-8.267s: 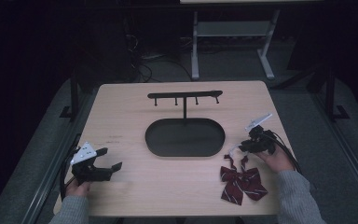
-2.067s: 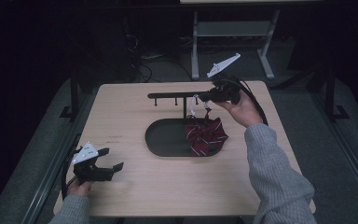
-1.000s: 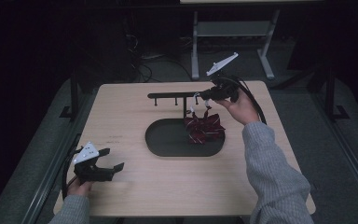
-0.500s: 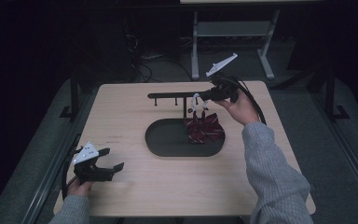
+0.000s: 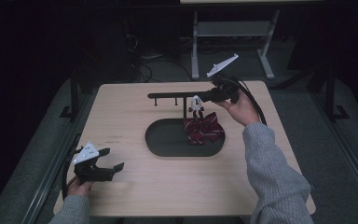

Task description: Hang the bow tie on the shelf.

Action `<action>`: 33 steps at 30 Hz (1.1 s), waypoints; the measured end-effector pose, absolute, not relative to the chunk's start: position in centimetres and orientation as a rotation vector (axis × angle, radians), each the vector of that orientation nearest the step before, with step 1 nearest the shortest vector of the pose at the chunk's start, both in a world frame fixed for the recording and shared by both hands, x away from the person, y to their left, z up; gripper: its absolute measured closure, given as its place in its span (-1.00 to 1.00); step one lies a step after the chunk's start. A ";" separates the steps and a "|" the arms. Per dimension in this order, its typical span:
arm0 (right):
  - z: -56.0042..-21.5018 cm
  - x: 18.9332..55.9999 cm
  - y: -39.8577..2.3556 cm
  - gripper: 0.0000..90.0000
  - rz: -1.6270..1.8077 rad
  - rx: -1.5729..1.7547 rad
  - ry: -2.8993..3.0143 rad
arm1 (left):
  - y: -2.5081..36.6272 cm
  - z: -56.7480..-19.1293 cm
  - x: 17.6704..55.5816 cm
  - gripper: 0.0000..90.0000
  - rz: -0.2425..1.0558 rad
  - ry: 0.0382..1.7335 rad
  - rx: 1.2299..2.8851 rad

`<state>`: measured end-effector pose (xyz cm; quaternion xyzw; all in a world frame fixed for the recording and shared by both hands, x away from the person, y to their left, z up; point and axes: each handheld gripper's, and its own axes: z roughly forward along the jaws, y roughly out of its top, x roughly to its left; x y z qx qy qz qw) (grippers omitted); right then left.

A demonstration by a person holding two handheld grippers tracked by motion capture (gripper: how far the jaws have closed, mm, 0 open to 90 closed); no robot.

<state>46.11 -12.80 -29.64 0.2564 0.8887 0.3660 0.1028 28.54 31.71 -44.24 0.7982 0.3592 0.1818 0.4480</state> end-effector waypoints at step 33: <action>-29.6 44.9 -13.7 0.60 1.164 0.758 2.625 | 31.7 -44.2 28.5 -0.71 0.448 0.896 1.974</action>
